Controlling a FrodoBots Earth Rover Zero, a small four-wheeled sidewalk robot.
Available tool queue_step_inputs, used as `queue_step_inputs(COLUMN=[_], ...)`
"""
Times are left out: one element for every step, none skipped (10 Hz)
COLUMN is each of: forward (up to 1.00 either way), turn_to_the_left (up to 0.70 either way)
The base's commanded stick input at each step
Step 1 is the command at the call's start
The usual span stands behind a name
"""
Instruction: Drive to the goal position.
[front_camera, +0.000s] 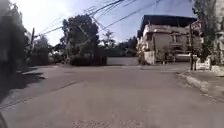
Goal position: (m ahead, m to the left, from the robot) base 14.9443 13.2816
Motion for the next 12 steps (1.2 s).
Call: queue_step_inputs(forward=[1.00,1.00,1.00,1.00,1.00,1.00,1.00,1.00,1.00,1.00,1.00,1.00], turn_to_the_left=[0.37,0.37,0.37,0.37,0.37,0.37,0.37,0.37,0.37,0.37,0.37,0.37])
